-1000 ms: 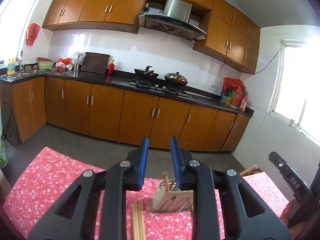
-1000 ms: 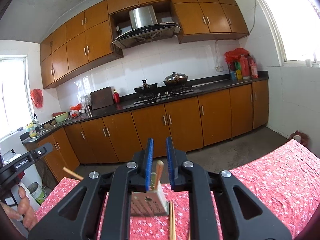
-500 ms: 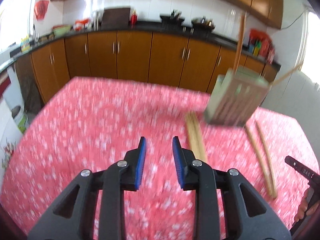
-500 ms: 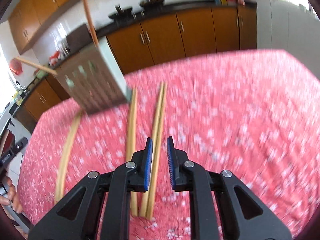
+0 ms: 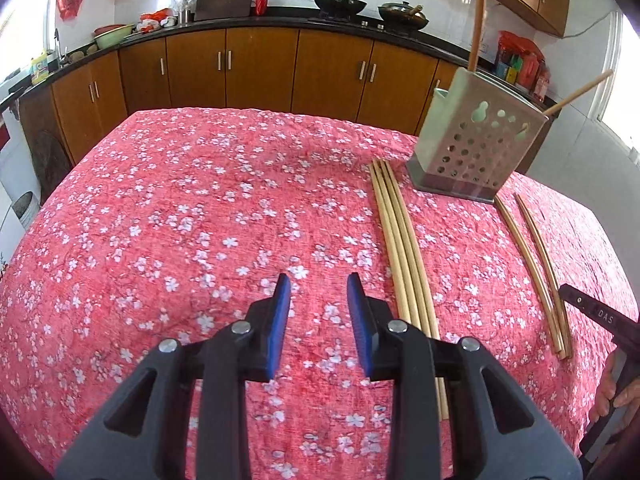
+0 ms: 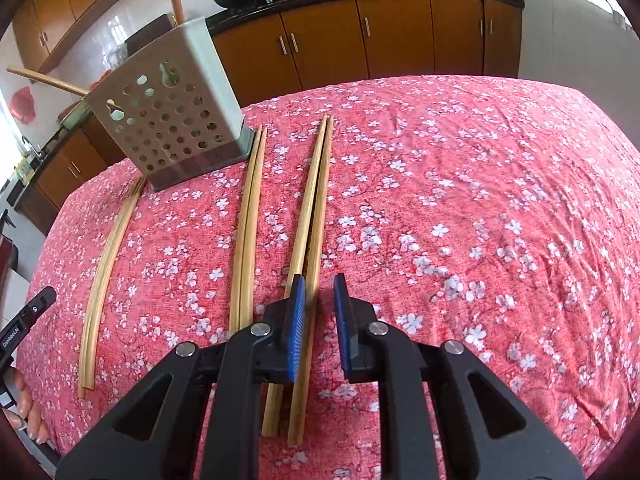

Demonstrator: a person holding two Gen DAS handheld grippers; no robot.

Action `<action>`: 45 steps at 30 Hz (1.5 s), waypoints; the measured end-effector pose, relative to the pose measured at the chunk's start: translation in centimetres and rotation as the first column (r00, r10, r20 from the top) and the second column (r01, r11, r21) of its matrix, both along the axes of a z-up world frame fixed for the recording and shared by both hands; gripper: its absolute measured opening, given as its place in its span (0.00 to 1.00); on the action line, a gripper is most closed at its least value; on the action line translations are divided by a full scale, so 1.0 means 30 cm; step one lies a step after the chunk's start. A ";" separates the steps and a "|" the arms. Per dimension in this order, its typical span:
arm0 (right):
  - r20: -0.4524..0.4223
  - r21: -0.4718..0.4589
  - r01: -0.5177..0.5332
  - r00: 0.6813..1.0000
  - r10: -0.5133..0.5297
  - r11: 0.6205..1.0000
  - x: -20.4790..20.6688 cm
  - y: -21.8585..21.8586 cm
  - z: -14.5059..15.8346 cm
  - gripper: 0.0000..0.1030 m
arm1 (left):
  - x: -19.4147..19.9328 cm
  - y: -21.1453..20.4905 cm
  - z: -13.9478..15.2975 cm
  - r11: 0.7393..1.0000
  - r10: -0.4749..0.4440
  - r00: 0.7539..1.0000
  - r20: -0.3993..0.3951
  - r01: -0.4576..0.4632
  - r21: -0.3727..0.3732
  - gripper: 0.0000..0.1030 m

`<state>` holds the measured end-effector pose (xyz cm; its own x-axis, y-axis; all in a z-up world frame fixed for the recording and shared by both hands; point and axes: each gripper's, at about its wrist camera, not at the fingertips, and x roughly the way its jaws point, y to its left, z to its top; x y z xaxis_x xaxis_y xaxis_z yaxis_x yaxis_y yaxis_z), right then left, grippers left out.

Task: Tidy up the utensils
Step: 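Move both open tools back down to the loose chopsticks, then grasp a chopstick with the right tool while the left tool grasps another chopstick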

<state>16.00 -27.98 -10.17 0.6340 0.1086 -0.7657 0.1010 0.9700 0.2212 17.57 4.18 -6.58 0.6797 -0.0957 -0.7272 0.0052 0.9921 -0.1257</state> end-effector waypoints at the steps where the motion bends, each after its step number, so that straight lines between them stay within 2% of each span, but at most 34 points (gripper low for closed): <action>1: 0.000 -0.008 0.001 1.000 -0.001 1.000 0.007 0.001 0.001 0.15 | 0.001 -0.005 -0.002 1.000 -0.005 1.000 -0.002 0.005 -0.002 0.30; 3: -0.011 -0.011 -0.014 1.000 0.014 1.000 0.015 0.010 -0.005 0.15 | 0.005 -0.017 -0.009 1.000 -0.017 1.000 -0.009 0.017 -0.007 0.30; 6: -0.001 -0.081 -0.029 1.000 0.029 0.996 0.014 0.031 -0.010 0.14 | 0.005 -0.035 -0.020 0.999 -0.039 0.999 -0.020 0.039 -0.015 0.30; 8: 0.000 -0.106 -0.002 1.000 0.002 0.994 0.018 0.020 -0.012 0.08 | 0.003 -0.048 -0.026 0.998 -0.058 0.998 -0.025 0.057 -0.024 0.30; 12: 0.003 -0.082 0.090 0.996 -0.090 0.993 0.012 -0.050 -0.010 0.08 | 0.000 -0.077 -0.042 0.994 -0.105 0.994 -0.043 0.103 -0.034 0.29; 16: 0.006 -0.092 0.083 0.997 -0.083 0.992 0.008 -0.055 -0.014 0.08 | -0.007 -0.118 -0.054 0.987 -0.157 0.986 -0.054 0.155 -0.036 0.24; 20: 0.010 -0.100 0.082 0.997 -0.082 0.992 0.001 -0.048 -0.016 0.08 | -0.009 -0.156 -0.071 0.983 -0.181 0.981 -0.070 0.181 -0.005 0.20; 25: 0.010 -0.105 0.075 0.997 -0.074 0.992 0.001 -0.041 -0.020 0.08 | -0.005 -0.149 -0.072 0.986 -0.167 0.984 -0.068 0.168 0.013 0.20; 30: 0.013 -0.129 0.063 0.998 -0.062 0.990 -0.018 -0.034 -0.017 0.08 | 0.007 -0.142 -0.085 0.989 -0.126 0.989 -0.077 0.131 0.073 0.19; 33: 0.015 -0.116 0.049 0.999 -0.047 0.992 -0.030 -0.031 -0.017 0.08 | 0.007 -0.142 -0.087 0.989 -0.119 0.990 -0.077 0.125 0.074 0.19; 36: 0.021 -0.110 0.040 0.999 -0.038 0.993 -0.041 -0.023 -0.017 0.08 | 0.012 -0.141 -0.090 0.990 -0.104 0.992 -0.073 0.111 0.086 0.13; 37: 0.023 -0.114 0.037 0.999 -0.035 0.993 -0.043 -0.022 -0.016 0.08 | 0.018 -0.140 -0.092 0.990 -0.098 0.992 -0.074 0.105 0.094 0.08; 45: 0.024 -0.143 0.056 0.998 -0.053 0.988 -0.015 -0.055 -0.011 0.08 | 0.129 -0.001 -0.096 0.993 0.037 0.997 -0.074 -0.028 0.119 0.08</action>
